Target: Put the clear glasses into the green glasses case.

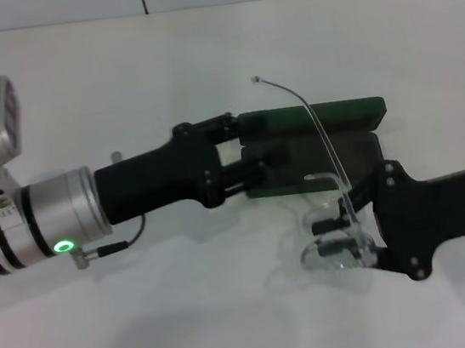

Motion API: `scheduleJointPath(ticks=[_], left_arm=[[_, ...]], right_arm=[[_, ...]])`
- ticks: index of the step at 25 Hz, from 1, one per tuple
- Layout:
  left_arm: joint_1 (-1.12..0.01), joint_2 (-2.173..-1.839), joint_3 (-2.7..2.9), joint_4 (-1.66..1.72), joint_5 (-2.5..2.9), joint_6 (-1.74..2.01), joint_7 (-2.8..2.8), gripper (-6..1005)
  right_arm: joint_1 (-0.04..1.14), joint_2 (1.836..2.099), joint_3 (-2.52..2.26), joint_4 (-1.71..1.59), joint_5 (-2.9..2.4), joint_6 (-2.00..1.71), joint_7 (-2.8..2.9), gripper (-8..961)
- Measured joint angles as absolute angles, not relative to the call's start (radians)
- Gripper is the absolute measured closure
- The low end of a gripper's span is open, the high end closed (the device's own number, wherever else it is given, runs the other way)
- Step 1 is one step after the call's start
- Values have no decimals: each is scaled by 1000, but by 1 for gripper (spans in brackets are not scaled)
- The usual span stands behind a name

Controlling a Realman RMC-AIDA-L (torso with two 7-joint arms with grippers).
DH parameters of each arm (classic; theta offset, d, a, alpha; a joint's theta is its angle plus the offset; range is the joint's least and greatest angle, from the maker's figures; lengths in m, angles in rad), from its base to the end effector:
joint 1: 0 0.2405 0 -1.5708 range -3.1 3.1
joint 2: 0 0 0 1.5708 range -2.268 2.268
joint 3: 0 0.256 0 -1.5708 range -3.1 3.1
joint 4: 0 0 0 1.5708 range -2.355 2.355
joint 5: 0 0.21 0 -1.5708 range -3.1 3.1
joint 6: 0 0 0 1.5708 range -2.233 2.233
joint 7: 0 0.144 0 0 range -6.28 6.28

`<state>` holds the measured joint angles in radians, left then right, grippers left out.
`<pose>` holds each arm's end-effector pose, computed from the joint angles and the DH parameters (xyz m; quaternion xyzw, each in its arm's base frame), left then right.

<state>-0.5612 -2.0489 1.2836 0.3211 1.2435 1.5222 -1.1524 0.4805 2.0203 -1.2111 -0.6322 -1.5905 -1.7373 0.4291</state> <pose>-0.2199 0.3111 -0.0530 -0.9011 -0.1943 -0.3827 0.0621 0.2194 0.2844 -0.0222 -0.9030 -0.3029 0.2938 0.0815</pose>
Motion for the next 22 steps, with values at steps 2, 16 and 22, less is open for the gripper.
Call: scheduleJointPath(ticks=[2,16,22], left_arm=[[-556,-2046,1277,321,1244,1499,-1147,410],[-551,-2101,1288,346,1230,1478,-755,410],[-556,-2104,1291,333,1150,1524,-680,410]], right_arm=[[483,2019,-1211,-632,-1591,-1776,435,782],[585,2027,-1310,-466,-1457,-1886,544,775],[640,2028,-1324,-391,-1452,-1847,606,772]])
